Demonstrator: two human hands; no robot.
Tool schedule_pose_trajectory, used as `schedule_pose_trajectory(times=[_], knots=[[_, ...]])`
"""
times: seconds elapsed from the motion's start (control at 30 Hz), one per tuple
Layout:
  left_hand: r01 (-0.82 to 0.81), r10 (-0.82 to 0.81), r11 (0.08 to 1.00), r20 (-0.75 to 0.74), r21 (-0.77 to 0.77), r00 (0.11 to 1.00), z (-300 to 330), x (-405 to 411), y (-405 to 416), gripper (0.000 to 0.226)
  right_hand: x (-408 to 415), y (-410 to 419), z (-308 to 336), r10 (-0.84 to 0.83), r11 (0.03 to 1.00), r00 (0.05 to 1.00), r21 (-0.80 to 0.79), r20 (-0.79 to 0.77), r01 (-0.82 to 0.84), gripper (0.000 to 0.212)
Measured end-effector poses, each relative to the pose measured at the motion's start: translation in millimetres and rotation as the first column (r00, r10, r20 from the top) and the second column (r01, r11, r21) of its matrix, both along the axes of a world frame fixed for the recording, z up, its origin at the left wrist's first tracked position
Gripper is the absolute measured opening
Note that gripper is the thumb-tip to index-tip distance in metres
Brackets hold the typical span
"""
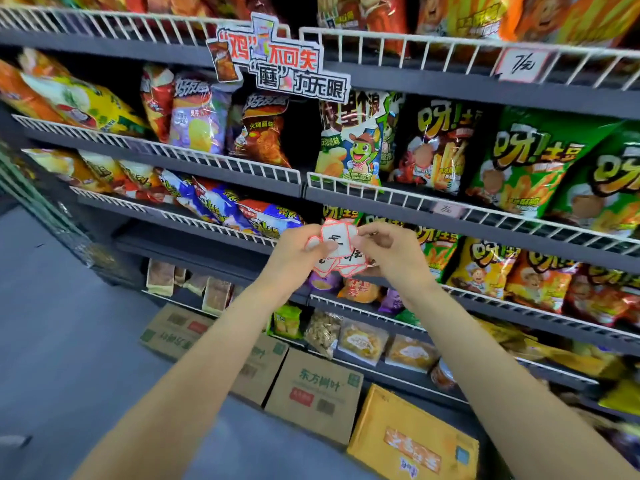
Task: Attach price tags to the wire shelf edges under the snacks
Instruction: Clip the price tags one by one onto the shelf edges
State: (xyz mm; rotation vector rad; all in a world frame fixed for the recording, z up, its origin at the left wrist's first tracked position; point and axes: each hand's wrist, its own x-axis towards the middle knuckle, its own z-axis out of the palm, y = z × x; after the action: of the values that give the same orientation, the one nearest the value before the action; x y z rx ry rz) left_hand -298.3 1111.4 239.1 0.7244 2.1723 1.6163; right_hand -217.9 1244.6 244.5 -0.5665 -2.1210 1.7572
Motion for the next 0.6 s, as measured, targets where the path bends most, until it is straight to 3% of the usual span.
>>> schedule_pose_trajectory(times=[0.1,0.27,0.6], knots=[[0.102,-0.103,0.993,-0.011,-0.062,0.995,-3.8,-12.5,-8.6,0.013,-5.2,-10.8,-6.1,-0.083,0.996,0.996,0.013,0.022,0.083,0.009],[0.099,-0.100,0.989,-0.002,-0.112,0.995,-17.3,-26.1,-8.7,0.006,-8.7,-13.3,-14.3,-0.202,0.975,0.976,-0.079,0.077,0.208,0.017],[0.032,-0.025,0.994,0.067,-0.100,0.997,-32.2,-22.3,32.9,0.011,-5.4,30.6,-24.3,-0.108,0.975,0.982,-0.178,0.153,0.135,0.007]])
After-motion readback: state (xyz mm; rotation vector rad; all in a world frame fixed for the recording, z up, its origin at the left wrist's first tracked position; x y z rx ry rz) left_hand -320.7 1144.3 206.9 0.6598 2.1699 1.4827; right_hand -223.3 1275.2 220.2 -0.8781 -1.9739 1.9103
